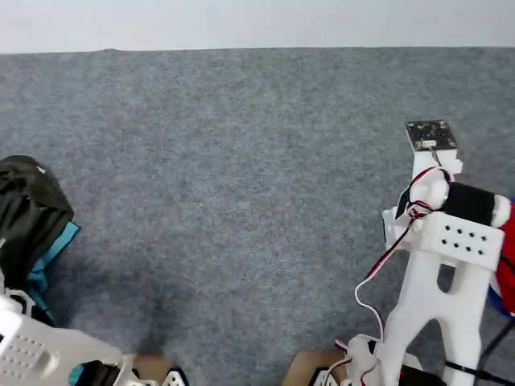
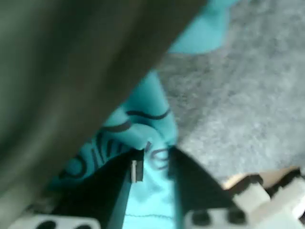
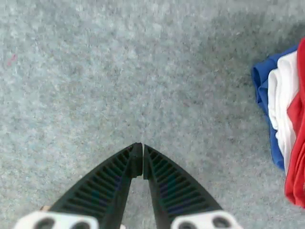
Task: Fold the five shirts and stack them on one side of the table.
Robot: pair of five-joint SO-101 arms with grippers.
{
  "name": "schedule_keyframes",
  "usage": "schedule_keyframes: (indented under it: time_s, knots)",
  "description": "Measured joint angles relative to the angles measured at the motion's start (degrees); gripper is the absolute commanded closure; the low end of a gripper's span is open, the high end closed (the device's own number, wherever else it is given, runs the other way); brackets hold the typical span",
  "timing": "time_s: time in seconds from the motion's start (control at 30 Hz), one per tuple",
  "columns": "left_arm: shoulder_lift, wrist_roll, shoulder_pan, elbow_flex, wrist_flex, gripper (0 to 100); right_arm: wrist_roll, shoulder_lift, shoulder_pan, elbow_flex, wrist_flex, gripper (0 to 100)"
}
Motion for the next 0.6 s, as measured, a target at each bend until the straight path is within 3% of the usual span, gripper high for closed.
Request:
schedule_keyframes:
  time_s: [0.3,0.6]
  knots:
    - [-3.25,-2.02,7.12,-2.29,7.21,100,0.0,7.38,-1.85,0.0,-7.3,98.9]
    - [-27.34,1.67,17.67,-7.38,8.79,100,0.09,26.73,-11.43,-9.41,-7.56,98.9]
